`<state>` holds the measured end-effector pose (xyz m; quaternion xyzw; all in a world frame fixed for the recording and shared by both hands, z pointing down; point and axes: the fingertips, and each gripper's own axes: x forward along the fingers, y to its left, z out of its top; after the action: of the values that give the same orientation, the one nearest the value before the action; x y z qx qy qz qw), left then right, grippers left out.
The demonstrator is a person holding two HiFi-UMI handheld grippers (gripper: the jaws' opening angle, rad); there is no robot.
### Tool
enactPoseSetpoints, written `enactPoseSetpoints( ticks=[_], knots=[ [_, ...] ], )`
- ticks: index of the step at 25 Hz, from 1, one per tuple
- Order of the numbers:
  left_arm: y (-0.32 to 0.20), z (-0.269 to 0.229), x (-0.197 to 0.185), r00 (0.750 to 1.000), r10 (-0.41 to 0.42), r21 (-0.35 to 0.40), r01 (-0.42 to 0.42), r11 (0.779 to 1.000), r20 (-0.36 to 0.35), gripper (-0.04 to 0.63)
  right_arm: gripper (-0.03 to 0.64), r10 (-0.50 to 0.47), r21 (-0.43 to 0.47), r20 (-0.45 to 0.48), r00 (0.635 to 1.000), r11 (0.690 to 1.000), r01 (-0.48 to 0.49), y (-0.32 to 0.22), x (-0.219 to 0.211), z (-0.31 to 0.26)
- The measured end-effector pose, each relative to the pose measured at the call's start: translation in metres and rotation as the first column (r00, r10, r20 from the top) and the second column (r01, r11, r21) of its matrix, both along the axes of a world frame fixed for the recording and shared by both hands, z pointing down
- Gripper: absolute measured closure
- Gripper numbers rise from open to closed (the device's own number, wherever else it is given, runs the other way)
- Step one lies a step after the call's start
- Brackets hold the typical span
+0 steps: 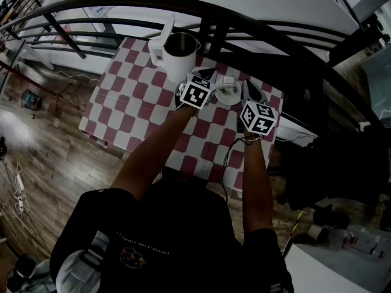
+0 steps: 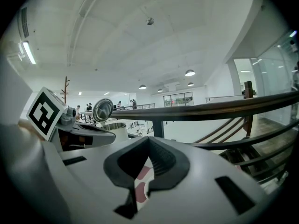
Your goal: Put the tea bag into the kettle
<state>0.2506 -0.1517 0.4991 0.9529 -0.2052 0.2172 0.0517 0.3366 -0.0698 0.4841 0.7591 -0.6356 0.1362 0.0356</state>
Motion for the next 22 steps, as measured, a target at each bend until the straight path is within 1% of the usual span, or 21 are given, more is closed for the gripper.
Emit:
enactPoseSetpoints(
  ticks=[4,10,14,22],
  knots=[
    [-0.002,0.002,0.001,1.0,-0.001,-0.01,0.001,1.0,0.001,0.592,0.603,0.001,-0.007,0.003,1.0,1.0,-0.001,-0.002,0.001,0.003],
    [-0.002,0.003,0.003,1.0,0.005,0.0,-0.005,1.0,0.01,0.592,0.603,0.003,-0.013,0.006,1.0,1.0,-0.003,-0.002,0.004,0.006],
    [-0.004,0.006,0.003,1.0,0.004,-0.009,-0.004,1.0,0.015,0.592,0.603,0.003,-0.017,0.009,1.0,1.0,-0.003,-0.002,0.005,0.008],
    [-0.004,0.008,0.006,1.0,0.009,-0.016,-0.009,1.0,0.01,0.592,0.603,0.007,-0.029,0.015,1.0,1.0,-0.006,-0.003,0.006,0.015]
  ],
)
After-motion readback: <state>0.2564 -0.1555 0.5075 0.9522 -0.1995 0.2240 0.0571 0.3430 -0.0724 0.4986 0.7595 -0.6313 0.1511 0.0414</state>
